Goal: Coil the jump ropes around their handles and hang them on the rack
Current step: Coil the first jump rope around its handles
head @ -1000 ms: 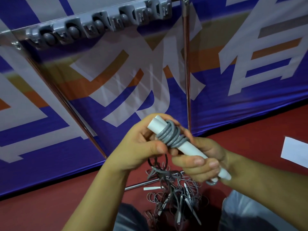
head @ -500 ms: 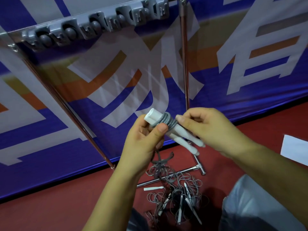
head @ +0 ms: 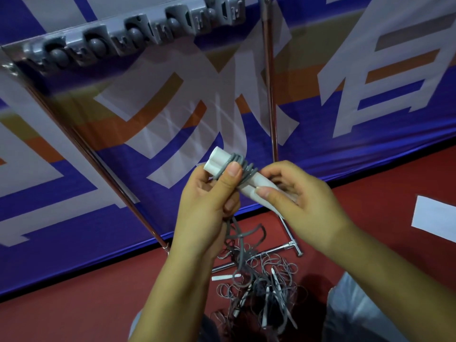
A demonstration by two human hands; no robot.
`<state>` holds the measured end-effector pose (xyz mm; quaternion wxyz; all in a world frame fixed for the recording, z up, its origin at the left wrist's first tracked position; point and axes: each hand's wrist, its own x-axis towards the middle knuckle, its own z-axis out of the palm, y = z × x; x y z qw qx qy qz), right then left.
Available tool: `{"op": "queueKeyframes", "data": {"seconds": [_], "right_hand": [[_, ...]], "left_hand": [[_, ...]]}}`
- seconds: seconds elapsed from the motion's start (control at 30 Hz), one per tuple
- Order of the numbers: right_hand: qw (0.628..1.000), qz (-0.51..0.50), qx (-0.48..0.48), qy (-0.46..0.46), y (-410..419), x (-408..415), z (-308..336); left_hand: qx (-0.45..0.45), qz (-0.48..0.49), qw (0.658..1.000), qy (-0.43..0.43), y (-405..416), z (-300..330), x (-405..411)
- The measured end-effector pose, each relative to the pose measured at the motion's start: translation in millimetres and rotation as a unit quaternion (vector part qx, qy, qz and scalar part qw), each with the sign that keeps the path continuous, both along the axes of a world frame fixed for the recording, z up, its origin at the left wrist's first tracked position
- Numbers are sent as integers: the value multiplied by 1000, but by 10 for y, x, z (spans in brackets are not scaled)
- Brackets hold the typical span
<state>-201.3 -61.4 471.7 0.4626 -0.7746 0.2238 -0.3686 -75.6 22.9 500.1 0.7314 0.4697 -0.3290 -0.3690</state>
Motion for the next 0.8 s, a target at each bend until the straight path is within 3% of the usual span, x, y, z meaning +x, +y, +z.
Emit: {"op": "queueKeyframes", "data": {"seconds": [0.2,0.4,0.7,0.8], "right_hand": [[1000,-6,-4,11,71,-44,11],[979,43,167,-108,100,-79,87],[942,97,291,-133,154,-110,168],[930,121,325,-123,191,-104,200]], "left_hand": [[4,-33,999,7,60,10,-34],[1,-152,988,30,186,64,104],[88,-220,971,-9,283,50,222],[125,-211,968,-61,283,35,216]]}}
